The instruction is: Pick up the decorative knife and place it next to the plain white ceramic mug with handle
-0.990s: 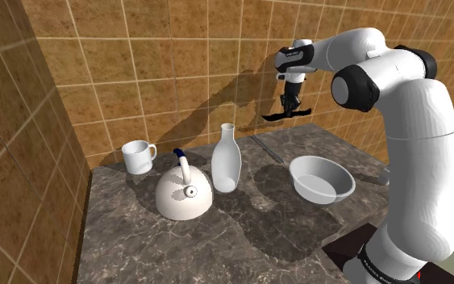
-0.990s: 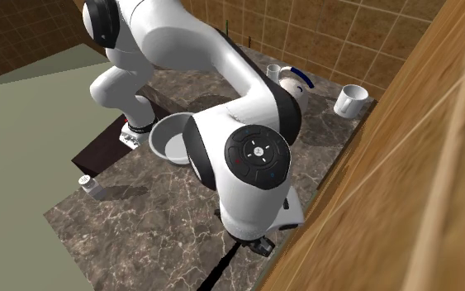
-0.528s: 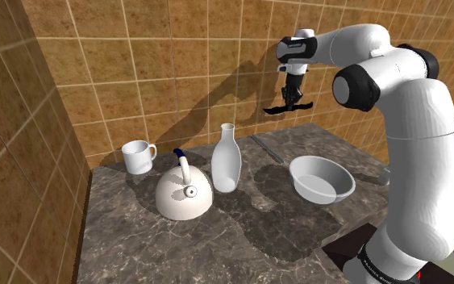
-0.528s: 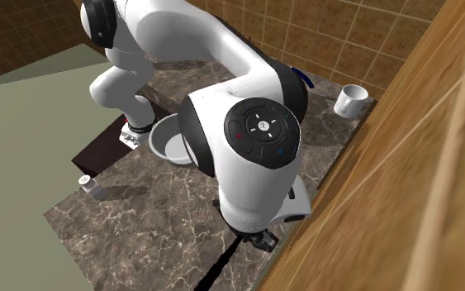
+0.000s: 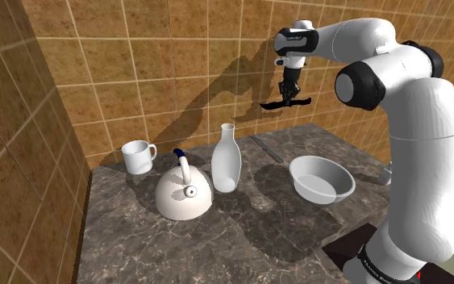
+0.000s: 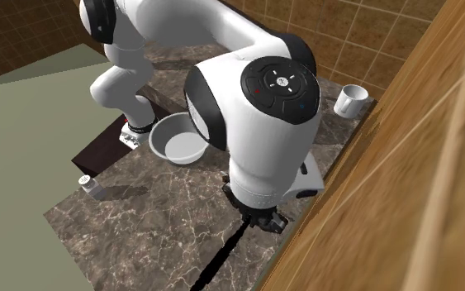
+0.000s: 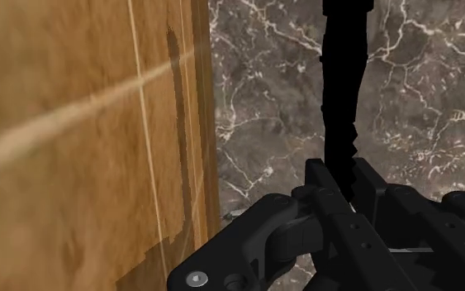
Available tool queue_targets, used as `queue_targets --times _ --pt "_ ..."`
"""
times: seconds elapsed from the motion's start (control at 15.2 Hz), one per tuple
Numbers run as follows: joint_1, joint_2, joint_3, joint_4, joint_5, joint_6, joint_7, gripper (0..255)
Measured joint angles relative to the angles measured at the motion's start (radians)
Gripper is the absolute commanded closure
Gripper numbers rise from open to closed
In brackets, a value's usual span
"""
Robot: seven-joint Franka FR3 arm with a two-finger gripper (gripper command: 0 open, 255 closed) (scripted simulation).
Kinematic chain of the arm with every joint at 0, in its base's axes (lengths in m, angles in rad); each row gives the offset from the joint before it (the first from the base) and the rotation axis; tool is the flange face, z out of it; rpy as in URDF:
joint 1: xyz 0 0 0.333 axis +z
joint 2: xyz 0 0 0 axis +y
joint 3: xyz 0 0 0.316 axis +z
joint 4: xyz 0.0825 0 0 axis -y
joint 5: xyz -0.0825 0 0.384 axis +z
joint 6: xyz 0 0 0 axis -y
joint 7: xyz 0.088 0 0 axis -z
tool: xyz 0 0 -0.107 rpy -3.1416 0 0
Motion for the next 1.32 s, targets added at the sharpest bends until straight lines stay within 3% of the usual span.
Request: queue_targets --times 0.4,1.32 --pt "0.132 -0.087 0.016 -0.118 -0.047 0.047 0.125 255" --pt "0.364 -0.134 0.102 -0.157 -0.087 0.068 0.437 255"
